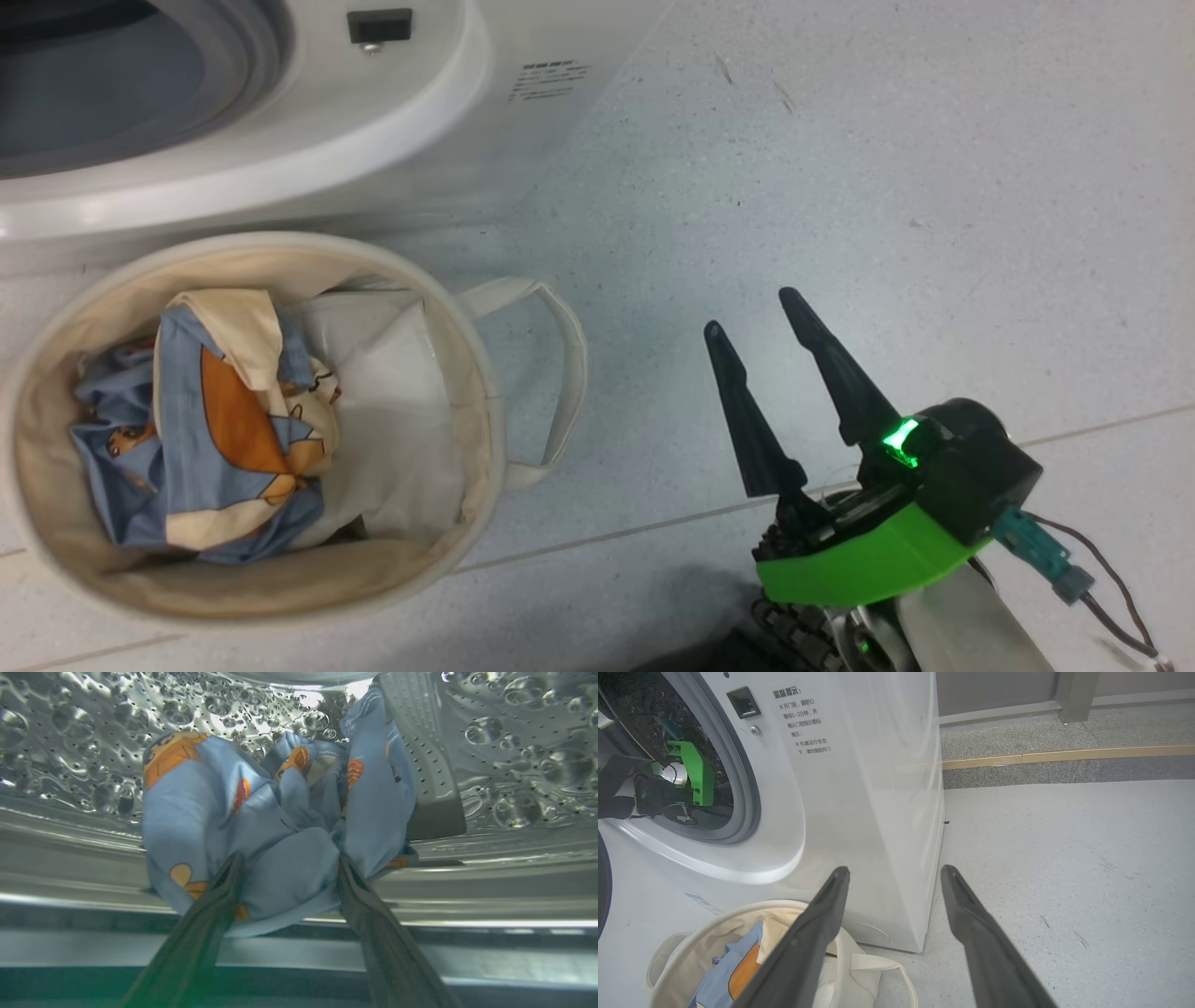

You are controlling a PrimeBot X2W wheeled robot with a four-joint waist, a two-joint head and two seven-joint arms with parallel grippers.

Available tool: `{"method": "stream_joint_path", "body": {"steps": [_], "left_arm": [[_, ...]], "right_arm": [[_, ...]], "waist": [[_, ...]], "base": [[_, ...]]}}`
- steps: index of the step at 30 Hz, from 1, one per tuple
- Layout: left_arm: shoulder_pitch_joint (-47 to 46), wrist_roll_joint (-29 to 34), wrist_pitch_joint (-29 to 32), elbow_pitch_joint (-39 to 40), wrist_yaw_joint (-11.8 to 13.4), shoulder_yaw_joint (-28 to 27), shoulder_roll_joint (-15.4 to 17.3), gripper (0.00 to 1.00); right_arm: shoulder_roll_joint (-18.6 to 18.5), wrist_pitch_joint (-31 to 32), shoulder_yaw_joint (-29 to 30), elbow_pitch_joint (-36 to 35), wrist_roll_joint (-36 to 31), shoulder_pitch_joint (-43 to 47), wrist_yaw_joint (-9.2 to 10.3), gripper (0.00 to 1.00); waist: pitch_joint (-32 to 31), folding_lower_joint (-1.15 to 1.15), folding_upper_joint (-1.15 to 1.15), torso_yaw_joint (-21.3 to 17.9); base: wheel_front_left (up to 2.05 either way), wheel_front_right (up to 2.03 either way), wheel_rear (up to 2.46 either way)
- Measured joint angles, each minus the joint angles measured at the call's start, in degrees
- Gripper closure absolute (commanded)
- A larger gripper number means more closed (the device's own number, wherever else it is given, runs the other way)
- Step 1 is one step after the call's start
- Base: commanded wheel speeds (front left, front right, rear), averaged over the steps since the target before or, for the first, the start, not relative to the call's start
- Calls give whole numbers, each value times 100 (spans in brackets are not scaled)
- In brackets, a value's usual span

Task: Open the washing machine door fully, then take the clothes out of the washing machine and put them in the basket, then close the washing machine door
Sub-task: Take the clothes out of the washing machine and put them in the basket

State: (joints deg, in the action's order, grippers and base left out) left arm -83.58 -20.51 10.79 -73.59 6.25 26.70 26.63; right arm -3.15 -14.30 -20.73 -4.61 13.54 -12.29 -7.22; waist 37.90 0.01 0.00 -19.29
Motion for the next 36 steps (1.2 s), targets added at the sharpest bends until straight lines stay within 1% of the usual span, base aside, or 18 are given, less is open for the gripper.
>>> {"method": "stream_joint_path", "body": {"steps": [7,10,11,12,17,24,30,36], "left_arm": [[-33,-198,409,120,29,-102,-14,0],[-54,-197,421,131,29,-82,-19,1],[-70,-196,397,134,29,-73,-26,90],[-80,-196,376,133,29,-66,-30,100],[-77,-238,203,100,18,-47,-34,100],[96,-328,-279,11,-134,-34,-159,100],[365,-485,-918,-71,-283,-74,-423,100],[655,-646,-1684,-86,-552,-133,-693,100]], "right_arm": [[1,0,27,-24,-41,-1,0,0],[1,0,55,-30,-41,-1,0,0],[1,0,67,-31,-41,0,0,0],[1,0,74,-31,-42,-1,0,0],[2,0,64,-31,-42,-8,0,0],[2,0,53,-26,-42,-32,0,0],[2,0,53,-15,-42,-61,0,0],[2,0,19,107,-33,-179,0,0]], "waist": [[10,0,0,31],[31,0,0,43],[45,0,0,52],[56,0,0,62],[78,0,0,93],[-14,0,0,144],[-165,0,0,258],[-378,0,0,429]], "base": [[0,0,0],[0,0,0],[0,0,0],[0,0,0],[0,0,0],[0,0,0],[0,0,0],[0,0,0]]}}
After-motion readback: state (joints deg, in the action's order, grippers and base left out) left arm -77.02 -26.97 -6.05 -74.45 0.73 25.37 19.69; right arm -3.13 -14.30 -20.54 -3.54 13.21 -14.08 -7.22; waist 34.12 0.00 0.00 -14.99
